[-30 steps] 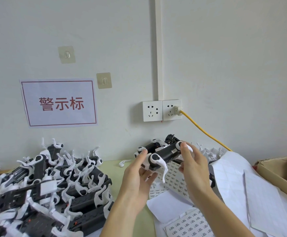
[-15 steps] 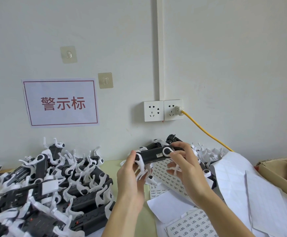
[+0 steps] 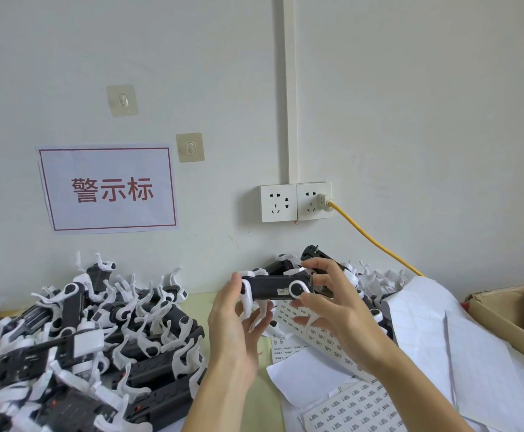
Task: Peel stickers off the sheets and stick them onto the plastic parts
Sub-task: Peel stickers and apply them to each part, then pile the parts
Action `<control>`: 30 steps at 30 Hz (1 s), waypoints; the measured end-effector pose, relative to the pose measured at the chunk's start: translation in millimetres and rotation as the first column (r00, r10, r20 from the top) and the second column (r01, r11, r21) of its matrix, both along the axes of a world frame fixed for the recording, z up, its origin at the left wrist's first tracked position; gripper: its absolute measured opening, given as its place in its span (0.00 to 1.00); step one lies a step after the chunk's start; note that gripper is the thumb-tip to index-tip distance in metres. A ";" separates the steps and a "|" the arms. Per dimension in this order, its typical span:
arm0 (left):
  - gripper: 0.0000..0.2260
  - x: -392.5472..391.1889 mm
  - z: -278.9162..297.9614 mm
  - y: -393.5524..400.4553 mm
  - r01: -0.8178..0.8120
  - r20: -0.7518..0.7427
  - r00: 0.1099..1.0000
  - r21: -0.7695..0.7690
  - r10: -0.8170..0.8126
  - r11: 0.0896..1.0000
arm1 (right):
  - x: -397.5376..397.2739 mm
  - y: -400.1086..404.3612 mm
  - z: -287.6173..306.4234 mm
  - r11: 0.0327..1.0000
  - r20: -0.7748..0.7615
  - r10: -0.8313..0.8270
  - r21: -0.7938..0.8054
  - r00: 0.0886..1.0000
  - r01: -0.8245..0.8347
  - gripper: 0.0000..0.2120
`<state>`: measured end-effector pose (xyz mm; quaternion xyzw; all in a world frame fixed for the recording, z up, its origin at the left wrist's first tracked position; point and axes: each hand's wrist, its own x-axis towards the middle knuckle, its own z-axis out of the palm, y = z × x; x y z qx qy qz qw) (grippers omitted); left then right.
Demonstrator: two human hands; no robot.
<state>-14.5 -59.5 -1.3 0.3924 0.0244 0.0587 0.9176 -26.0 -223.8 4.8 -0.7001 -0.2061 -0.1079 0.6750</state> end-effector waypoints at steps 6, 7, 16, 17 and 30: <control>0.21 -0.6 2.5 -7.1 0.014 0.138 0.990 0.129 -0.032 0.992 | 7.7 -20.5 2.1 0.999 -0.022 -0.002 0.046 1.000 0.003 0.17; 0.19 -0.1 3.0 -8.6 -0.003 0.155 0.988 0.163 -0.022 0.987 | 8.7 -24.6 2.7 0.998 -0.045 0.017 0.062 0.999 -0.014 0.17; 0.15 -3.2 0.3 -14.2 -0.006 0.135 0.990 0.265 -0.031 0.964 | 3.8 -45.2 10.4 0.980 -0.306 0.171 -0.042 0.936 -0.193 0.15; 0.12 -3.7 -1.7 -14.1 0.003 0.129 0.991 0.281 -0.040 0.960 | 2.1 -48.0 12.4 0.977 -0.320 0.176 -0.056 0.931 -0.204 0.15; 0.12 6.9 -15.5 -31.2 -0.098 0.161 0.987 0.672 -0.016 0.734 | -11.7 -143.5 32.2 0.282 -0.269 -0.222 0.902 0.937 0.326 0.20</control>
